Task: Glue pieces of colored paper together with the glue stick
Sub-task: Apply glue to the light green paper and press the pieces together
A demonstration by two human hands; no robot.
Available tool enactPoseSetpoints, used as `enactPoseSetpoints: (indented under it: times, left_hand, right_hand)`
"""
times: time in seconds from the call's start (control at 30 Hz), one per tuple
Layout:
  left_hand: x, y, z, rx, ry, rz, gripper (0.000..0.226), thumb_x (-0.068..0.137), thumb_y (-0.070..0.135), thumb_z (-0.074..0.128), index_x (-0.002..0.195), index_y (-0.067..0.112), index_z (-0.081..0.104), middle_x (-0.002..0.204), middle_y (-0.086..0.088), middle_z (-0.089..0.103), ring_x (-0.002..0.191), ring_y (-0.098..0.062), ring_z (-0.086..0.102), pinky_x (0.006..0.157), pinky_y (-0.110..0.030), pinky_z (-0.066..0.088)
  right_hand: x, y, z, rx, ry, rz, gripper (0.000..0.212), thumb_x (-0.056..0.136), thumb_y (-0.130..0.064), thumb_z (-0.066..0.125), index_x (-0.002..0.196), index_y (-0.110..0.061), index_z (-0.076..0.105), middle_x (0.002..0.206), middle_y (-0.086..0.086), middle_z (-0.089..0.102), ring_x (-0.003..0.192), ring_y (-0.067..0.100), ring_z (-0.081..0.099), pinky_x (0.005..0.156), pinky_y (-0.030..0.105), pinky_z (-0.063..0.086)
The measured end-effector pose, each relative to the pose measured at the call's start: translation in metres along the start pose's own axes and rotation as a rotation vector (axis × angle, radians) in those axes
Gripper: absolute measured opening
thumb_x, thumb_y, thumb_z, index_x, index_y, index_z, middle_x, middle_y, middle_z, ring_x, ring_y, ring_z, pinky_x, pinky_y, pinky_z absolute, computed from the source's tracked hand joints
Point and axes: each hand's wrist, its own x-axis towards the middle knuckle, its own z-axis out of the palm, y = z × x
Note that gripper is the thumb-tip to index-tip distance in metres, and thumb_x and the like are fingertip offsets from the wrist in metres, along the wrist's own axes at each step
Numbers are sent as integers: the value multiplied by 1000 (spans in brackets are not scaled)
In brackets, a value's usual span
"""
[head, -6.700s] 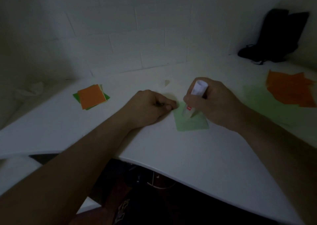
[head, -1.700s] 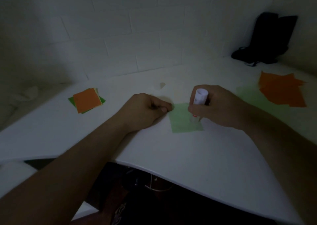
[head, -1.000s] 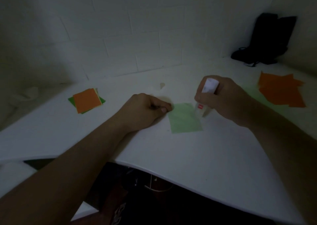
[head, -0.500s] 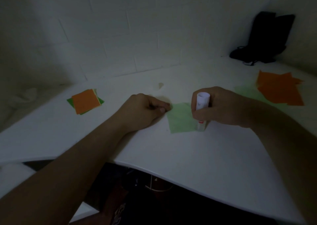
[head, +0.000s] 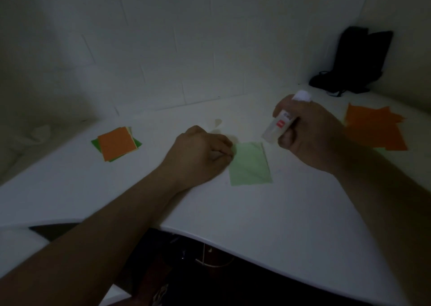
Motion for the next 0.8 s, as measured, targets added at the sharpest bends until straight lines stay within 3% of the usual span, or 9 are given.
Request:
enactPoseSetpoints:
  times: [0.17,0.27,0.37,0.5,0.6,0.67,0.8]
  left_hand:
    - [2,1,2,-152,67,-47,10,78,51,68,86,50,73,116,23,70,102,-8,67,96,-40,48]
    - [4,2,0,-265,108,-82,27,73,41,83,89,54,66,117,9,57,107,0,56,97,-26,47]
    - [7,-2,-3,-332,91,-123,36,72,32,92,99,39,69,119,2,50,102,6,48,91,-8,40]
    - [10,1,-4,-333,77,-207,16,82,31,83,94,40,76,109,13,54,97,3,53,80,1,34]
    - [11,1,-5,-407,108,-292,11,89,30,76,92,41,77,104,16,62,91,1,58,77,-4,39]
    - [11,-2,-5,-524,183,-381,7,91,31,75,92,36,79,94,18,71,86,3,64,76,-11,46]
    - [11,-5,-8,-627,256,-485,9,95,32,72,98,32,81,94,23,76,90,13,66,75,0,44]
  right_hand:
    - [3,2,3,206,22,81,27,83,-45,59,69,-22,63,67,-4,55,58,8,47,54,18,31]
    - [8,8,1,207,60,83,30,96,-38,52,76,-18,62,66,0,51,56,12,42,55,24,29]
    - [9,10,1,198,125,89,29,100,-32,47,81,-16,64,69,3,53,60,16,44,58,29,31]
    - [9,12,4,123,195,131,17,101,-27,52,93,-16,63,77,8,62,62,17,54,63,30,40]
    - [12,14,5,41,192,104,7,100,-16,57,96,-19,62,90,9,75,67,16,63,62,28,47]
    - [19,14,8,-36,219,61,9,98,-8,62,95,-15,60,99,10,79,72,13,68,59,24,49]
    - [46,22,16,-270,215,-6,32,85,2,78,110,-13,64,100,3,79,83,10,74,69,27,57]
